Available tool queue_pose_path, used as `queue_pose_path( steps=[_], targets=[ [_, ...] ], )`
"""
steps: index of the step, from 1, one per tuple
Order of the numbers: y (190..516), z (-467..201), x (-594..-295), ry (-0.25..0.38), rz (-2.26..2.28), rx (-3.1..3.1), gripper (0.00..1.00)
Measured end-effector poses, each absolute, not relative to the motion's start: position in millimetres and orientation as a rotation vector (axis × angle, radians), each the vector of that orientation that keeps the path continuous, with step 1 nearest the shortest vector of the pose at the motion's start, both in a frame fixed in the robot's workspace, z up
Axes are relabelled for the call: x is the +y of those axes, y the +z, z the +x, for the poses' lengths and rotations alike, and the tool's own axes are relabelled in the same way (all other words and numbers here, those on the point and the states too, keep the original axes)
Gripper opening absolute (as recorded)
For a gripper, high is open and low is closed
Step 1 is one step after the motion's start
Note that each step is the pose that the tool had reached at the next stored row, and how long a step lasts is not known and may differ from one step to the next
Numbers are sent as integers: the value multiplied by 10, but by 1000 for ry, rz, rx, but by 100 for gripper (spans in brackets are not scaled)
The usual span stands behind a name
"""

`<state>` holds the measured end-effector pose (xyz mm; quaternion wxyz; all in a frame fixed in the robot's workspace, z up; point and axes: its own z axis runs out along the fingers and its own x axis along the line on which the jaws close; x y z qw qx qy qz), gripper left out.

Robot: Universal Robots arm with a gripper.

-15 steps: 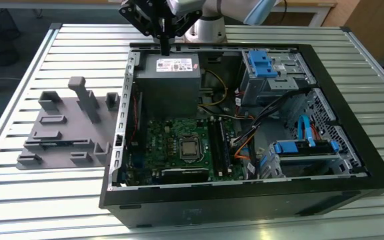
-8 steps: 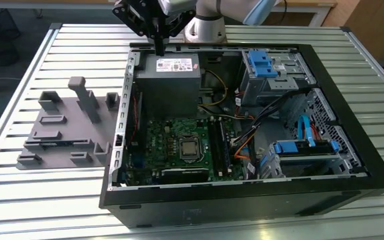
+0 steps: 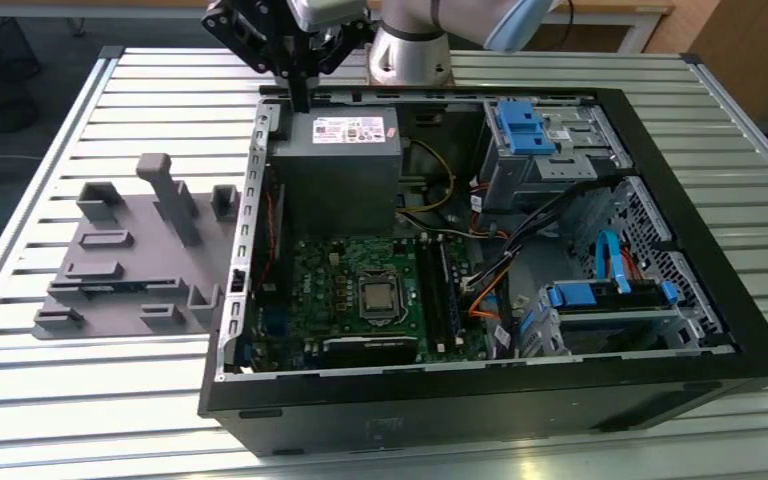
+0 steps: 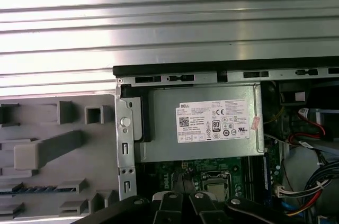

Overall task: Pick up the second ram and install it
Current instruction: 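Reach for the second ram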

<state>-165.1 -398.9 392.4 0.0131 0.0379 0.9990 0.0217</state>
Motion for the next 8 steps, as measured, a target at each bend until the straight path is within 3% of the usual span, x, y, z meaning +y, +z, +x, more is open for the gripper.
queue_pose_path(
  steps=[8],
  targets=[
    [3918, -1880, -3989, 68, 118, 3112, 11]
  ],
)
